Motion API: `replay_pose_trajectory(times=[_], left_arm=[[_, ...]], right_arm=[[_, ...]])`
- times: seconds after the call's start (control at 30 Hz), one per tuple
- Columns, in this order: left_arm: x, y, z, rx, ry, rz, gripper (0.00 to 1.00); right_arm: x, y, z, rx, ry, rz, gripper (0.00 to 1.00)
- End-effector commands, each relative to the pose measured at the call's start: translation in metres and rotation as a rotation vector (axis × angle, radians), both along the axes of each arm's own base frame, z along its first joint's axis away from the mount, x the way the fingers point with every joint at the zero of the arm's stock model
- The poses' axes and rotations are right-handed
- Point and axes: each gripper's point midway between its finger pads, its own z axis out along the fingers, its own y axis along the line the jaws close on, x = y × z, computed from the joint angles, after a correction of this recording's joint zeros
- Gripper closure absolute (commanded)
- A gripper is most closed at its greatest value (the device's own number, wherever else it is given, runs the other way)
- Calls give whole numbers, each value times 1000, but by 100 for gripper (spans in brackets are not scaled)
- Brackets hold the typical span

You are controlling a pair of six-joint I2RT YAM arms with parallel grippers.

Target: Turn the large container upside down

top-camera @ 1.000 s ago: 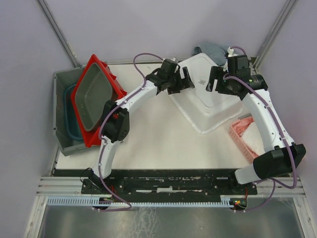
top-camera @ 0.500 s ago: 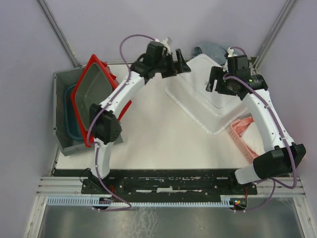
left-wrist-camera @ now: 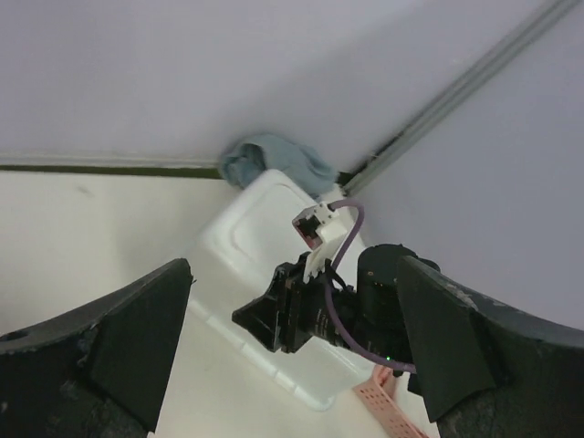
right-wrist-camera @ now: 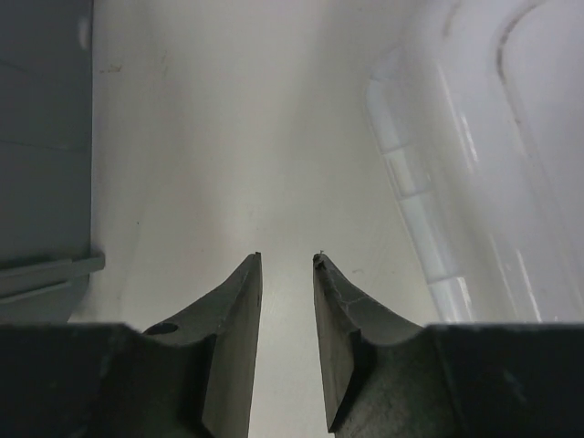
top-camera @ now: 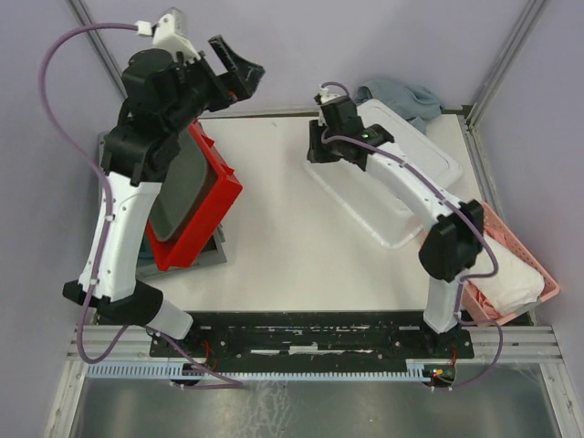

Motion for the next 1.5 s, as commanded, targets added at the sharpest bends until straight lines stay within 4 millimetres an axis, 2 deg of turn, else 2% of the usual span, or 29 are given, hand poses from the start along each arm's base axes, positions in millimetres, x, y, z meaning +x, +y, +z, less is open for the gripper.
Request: replay_pose_trajectory(times=[0.0, 0.1, 0.23, 0.33, 0.43, 0.63, 0.77, 1.0, 1.17, 1.3, 1.37, 1.47], left_arm=[[2, 69, -58, 204, 166, 299, 0], [-10, 99, -91, 289, 291, 431, 0], [-24, 121, -125, 314, 386, 540, 0], [-27, 123, -139, 317, 418, 548, 0], [-26, 119, -149, 324, 436, 526, 0], [-21, 106, -163, 338, 444, 447, 0], [-17, 100, -167, 361, 440, 414, 0], [-10, 93, -171, 378, 439, 380, 0], [-8, 95, -165, 386, 422, 388, 0], [-7, 101, -157, 414, 414, 406, 0], [-7, 104, -156, 433, 427, 414, 0], [-9, 110, -151, 434, 409, 439, 1]], right_arm=[[40, 42, -4, 42, -49, -13, 63], [61, 54, -33, -7, -10, -35, 61], [89, 48, -63, -98, -13, -115, 60], [108, 25, -72, -206, -65, -238, 61], [118, -8, -75, -307, -106, -369, 61], [131, -65, -79, -307, -90, -553, 58], [136, -94, -73, -339, -103, -648, 56], [147, -110, -63, -298, -108, -695, 48], [148, -112, -52, -266, -109, -685, 45], [145, -98, -35, -215, -117, -594, 40], [143, -111, -31, -264, -131, -608, 34], [142, -140, -40, -284, -97, -638, 34]])
